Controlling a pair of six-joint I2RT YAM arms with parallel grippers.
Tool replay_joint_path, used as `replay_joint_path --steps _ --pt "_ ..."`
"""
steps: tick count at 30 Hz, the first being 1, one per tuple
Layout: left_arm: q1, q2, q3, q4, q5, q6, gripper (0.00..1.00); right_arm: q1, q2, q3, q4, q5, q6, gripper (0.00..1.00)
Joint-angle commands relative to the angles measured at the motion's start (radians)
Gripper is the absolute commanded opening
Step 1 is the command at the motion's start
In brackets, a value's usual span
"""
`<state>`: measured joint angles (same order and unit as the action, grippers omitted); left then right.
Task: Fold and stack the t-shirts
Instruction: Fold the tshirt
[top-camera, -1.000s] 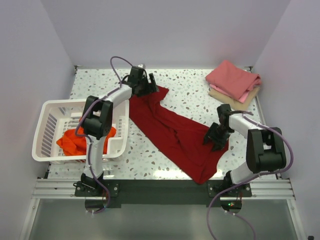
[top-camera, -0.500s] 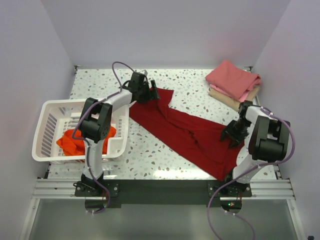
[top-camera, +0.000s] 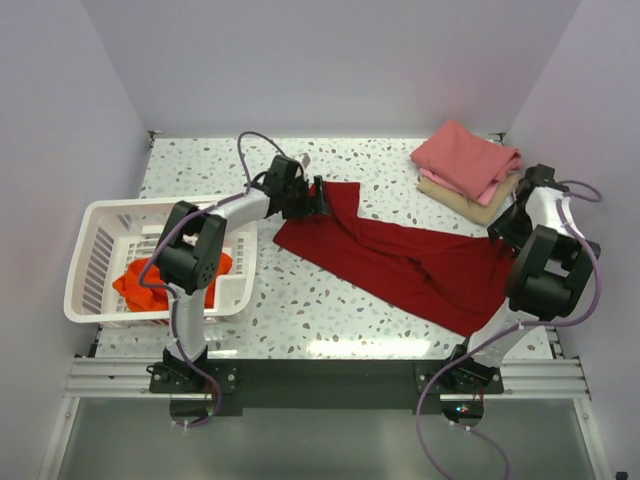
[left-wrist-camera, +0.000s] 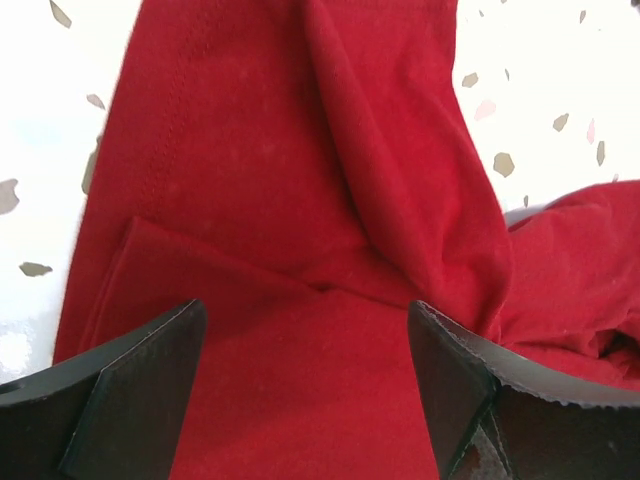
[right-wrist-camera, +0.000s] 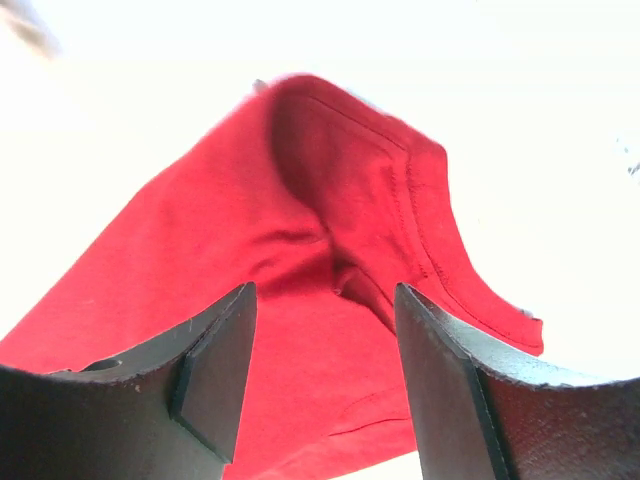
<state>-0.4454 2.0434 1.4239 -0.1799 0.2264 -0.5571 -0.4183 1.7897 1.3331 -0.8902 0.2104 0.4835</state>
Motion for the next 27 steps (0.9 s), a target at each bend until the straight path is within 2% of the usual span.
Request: replay_joint_path --steps 1,7,10,14,21,27 --pt "-0.006 -0.054 -0.022 0.065 0.050 0.040 0.87 0.033 -0.088 0.032 -0.042 -0.015 -0.026 0.61" --pt "-0.029 -0.052 -0.082 0.082 0.044 0.042 0.87 0.199 -0.199 -0.107 -0.020 -0.109 -0.002 0.61" --pt "-0.030 -0.065 -0.117 0.080 0.019 0.048 0.87 0.222 -0.208 -0.230 0.071 -0.196 0.046 0.61" --pt "-0.032 -0.068 -0.149 0.072 0.021 0.057 0.87 0.223 -0.153 -0.331 0.131 -0.198 0.046 0.61" --pt "-0.076 -0.086 -0.204 0.071 0.027 0.074 0.87 0.202 -0.070 -0.371 0.163 -0.112 0.014 0.61" --pt "-0.098 -0.111 -0.217 0.031 0.030 0.071 0.87 0.095 -0.049 -0.397 0.162 -0.065 -0.029 0.60"
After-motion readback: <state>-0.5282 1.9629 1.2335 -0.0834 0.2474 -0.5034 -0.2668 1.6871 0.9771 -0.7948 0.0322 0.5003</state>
